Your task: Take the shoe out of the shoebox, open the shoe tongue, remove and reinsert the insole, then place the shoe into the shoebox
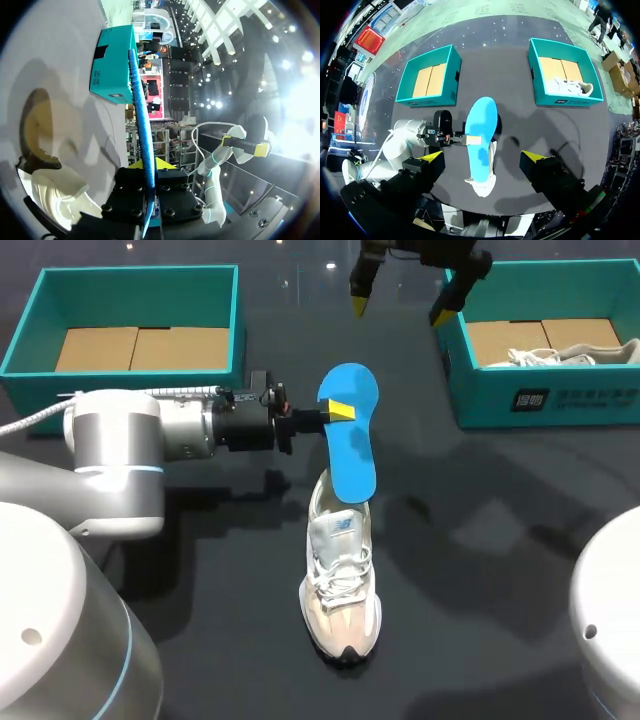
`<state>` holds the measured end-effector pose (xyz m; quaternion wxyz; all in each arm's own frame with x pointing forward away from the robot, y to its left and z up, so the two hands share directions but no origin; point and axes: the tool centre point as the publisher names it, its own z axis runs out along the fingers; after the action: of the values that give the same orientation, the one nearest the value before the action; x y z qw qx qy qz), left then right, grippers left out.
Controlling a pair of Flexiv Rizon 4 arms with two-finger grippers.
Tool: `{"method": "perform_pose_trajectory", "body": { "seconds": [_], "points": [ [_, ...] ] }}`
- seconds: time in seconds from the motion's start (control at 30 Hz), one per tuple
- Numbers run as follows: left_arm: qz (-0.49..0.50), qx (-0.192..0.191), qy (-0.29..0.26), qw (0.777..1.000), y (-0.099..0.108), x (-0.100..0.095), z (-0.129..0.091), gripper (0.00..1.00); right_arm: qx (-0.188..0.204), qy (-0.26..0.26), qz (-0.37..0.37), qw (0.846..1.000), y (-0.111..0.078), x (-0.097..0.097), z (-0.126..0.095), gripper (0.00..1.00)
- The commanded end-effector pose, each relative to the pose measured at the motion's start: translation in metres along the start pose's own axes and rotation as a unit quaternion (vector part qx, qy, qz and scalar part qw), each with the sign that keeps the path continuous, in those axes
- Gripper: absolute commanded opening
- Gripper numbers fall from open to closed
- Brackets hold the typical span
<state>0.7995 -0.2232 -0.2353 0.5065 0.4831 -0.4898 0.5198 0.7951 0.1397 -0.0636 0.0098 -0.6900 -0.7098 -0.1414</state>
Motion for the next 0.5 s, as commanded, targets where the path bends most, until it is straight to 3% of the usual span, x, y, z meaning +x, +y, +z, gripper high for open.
{"method": "perform_pose_trajectory", "body": {
  "seconds": [0.03,0.5],
  "points": [
    [0.0,0.001,0.0,1.0,0.0004,-0.0006,0.0005,0.0,-0.003,-0.109,0.001,0.994,0.0001,0.0081,0.0004,1.0],
    [0.0,0.001,0.0,1.0,0.0004,-0.0006,0.0005,0.0,-0.002,-0.138,0.004,0.99,-0.0029,0.0174,0.0071,1.0]
  ]
}}
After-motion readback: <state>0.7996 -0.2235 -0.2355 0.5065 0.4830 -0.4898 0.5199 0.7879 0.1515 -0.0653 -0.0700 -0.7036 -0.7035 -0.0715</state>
